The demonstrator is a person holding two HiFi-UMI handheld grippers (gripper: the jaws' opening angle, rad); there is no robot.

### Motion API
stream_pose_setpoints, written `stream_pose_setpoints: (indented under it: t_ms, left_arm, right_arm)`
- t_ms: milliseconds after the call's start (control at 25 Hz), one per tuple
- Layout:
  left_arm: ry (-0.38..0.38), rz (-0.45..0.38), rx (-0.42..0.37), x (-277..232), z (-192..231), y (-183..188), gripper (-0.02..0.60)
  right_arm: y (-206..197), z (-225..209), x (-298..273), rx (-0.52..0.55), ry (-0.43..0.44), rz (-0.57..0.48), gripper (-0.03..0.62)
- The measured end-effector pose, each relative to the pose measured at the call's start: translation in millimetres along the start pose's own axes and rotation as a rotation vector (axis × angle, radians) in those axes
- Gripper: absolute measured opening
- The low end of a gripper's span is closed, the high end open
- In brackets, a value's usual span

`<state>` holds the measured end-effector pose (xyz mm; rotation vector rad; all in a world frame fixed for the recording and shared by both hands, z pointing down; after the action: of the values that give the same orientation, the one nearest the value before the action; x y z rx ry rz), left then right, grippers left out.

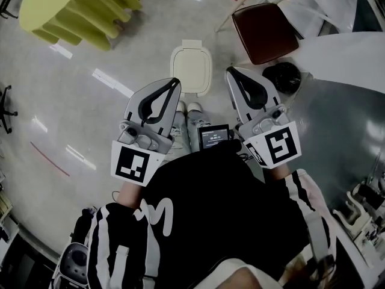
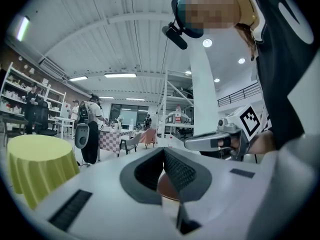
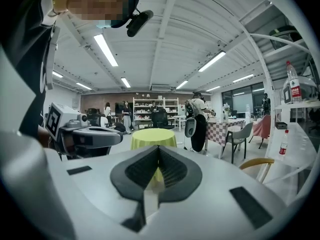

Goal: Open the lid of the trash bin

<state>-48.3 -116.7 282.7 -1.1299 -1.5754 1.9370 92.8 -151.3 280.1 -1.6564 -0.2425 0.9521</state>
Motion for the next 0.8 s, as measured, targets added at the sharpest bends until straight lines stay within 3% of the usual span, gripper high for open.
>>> stream_pose_setpoints:
  t_ms: [800]
  left_arm:
    - [-0.006,0.037,0.042,-17,8,-35,0.009]
  right_arm:
    - [-59,8,-60,0.018,0.107,0.119,0.009]
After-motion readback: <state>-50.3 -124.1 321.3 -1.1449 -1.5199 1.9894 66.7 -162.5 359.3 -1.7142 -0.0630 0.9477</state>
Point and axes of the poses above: the fingertips, and each gripper's own axes: x backward along the fingers, z to its left, y out of its top, the point moved 4 cm from there along x, backward along the fingers, and after that the axes turned 15 degrees about z, right-handed, at the moved point
